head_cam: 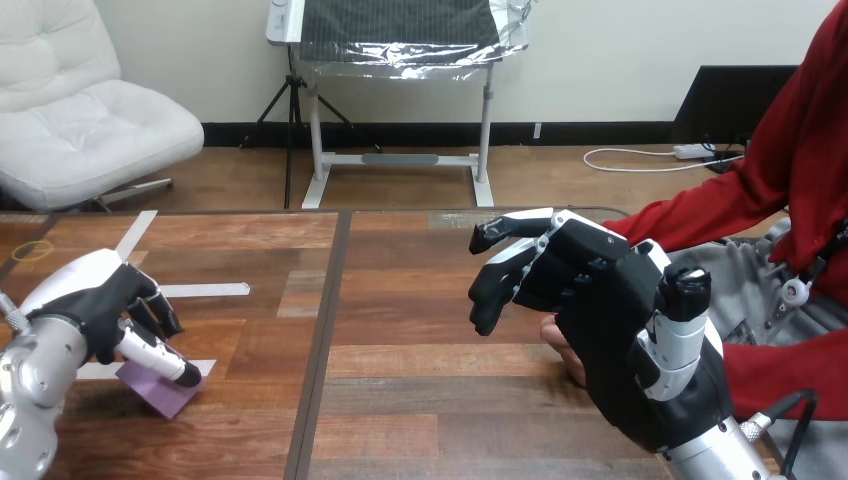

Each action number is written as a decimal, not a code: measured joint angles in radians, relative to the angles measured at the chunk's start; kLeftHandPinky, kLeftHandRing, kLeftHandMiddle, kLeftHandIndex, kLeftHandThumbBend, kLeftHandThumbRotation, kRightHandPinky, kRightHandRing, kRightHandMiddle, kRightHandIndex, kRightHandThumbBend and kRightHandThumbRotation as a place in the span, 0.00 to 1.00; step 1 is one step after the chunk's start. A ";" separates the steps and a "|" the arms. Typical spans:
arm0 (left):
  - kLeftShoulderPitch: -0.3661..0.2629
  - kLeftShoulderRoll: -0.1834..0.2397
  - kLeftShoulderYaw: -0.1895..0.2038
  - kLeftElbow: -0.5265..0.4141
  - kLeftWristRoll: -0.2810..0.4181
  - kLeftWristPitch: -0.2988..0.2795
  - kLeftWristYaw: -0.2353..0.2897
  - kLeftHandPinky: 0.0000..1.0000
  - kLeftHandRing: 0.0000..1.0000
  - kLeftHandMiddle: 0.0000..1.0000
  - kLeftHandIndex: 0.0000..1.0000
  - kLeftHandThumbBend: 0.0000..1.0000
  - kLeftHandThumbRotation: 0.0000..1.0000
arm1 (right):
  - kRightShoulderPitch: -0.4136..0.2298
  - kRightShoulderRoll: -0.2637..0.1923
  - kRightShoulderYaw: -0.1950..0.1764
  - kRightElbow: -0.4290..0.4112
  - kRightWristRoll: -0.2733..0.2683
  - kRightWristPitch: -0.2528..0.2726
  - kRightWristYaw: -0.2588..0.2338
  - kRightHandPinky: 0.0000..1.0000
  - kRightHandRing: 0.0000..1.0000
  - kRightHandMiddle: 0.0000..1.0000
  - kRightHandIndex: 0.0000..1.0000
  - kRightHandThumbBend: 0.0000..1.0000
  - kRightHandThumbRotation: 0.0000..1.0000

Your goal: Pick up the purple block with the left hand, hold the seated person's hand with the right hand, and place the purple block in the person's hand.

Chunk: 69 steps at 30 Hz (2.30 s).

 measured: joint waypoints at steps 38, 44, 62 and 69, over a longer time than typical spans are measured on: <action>0.028 -0.009 0.004 -0.097 -0.071 0.006 0.001 0.38 0.42 0.48 0.46 0.73 0.00 | 0.000 0.000 0.000 0.000 -0.001 0.000 -0.001 0.36 0.44 0.52 0.62 0.91 1.00; 0.028 -0.010 0.004 -0.112 -0.076 0.006 0.000 0.36 0.41 0.47 0.45 0.74 0.00 | 0.000 0.000 0.000 0.000 -0.002 0.000 -0.002 0.36 0.44 0.52 0.62 0.91 1.00; 0.028 -0.013 0.004 -0.125 -0.088 0.015 -0.031 0.38 0.44 0.50 0.48 0.75 0.00 | 0.000 0.000 0.000 0.000 -0.003 0.000 -0.001 0.36 0.44 0.52 0.62 0.90 1.00; 0.028 -0.017 0.004 -0.137 -0.107 0.042 -0.073 0.46 0.55 0.62 0.59 0.82 0.00 | 0.000 0.000 0.000 0.000 -0.002 0.000 -0.001 0.36 0.44 0.52 0.62 0.90 1.00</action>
